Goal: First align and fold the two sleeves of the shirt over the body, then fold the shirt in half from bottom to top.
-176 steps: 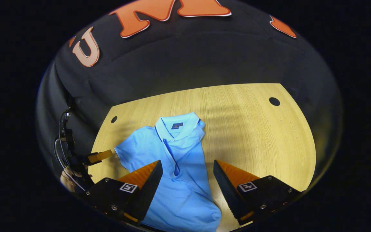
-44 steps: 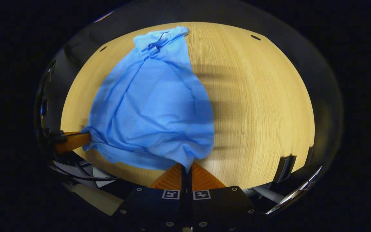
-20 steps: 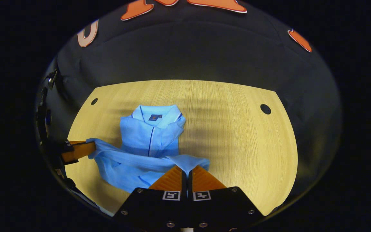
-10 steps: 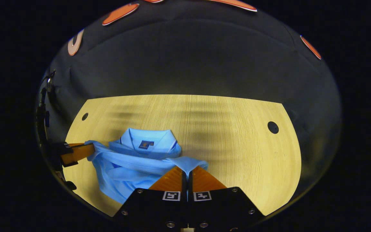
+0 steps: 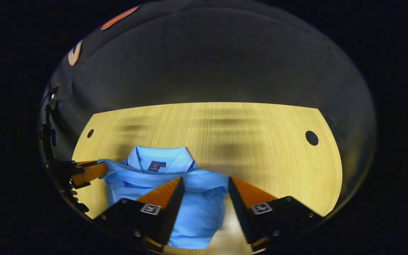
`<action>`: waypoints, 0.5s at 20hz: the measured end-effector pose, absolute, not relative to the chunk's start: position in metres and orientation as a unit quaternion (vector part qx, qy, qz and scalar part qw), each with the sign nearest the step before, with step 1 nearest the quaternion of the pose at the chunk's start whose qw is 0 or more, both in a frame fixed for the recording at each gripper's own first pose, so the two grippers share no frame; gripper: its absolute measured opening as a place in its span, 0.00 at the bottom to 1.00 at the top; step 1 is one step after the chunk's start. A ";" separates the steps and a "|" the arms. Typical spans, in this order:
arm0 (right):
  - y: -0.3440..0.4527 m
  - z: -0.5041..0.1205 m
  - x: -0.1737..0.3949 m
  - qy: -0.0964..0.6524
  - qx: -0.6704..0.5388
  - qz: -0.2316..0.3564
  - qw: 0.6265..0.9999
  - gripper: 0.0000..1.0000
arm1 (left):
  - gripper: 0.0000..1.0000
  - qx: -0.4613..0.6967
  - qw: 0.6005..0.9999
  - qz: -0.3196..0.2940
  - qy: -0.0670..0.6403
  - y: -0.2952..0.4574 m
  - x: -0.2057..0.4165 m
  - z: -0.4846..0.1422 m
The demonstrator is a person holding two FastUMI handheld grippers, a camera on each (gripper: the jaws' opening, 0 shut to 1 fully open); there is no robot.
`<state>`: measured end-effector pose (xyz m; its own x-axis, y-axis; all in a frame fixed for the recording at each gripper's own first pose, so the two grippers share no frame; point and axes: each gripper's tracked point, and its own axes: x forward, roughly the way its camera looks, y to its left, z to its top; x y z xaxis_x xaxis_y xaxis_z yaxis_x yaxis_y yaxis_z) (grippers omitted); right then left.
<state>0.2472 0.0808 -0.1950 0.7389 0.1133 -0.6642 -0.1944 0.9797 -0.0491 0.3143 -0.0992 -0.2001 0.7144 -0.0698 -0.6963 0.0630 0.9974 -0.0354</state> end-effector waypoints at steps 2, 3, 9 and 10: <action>0.075 -0.189 0.239 0.349 -0.066 0.074 0.932 0.99 | 0.88 -0.008 0.929 -0.033 0.370 -0.094 0.308 -0.191; 0.073 -0.185 0.233 0.347 -0.066 0.071 0.933 0.99 | 1.00 -0.010 0.931 -0.031 0.363 -0.091 0.304 -0.186; 0.076 -0.134 0.187 0.279 -0.050 0.070 0.956 0.99 | 1.00 -0.002 0.964 -0.031 0.265 -0.077 0.269 -0.106; 0.080 -0.121 0.176 0.265 -0.047 0.073 0.960 0.99 | 0.99 -0.001 0.970 -0.036 0.240 -0.075 0.260 -0.085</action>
<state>0.1762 0.0802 -0.1214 0.8490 0.1161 -0.5155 -0.1660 0.9848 -0.0516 0.2604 -0.0751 -0.0851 0.8825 -0.0701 -0.4651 0.0687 0.9974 -0.0200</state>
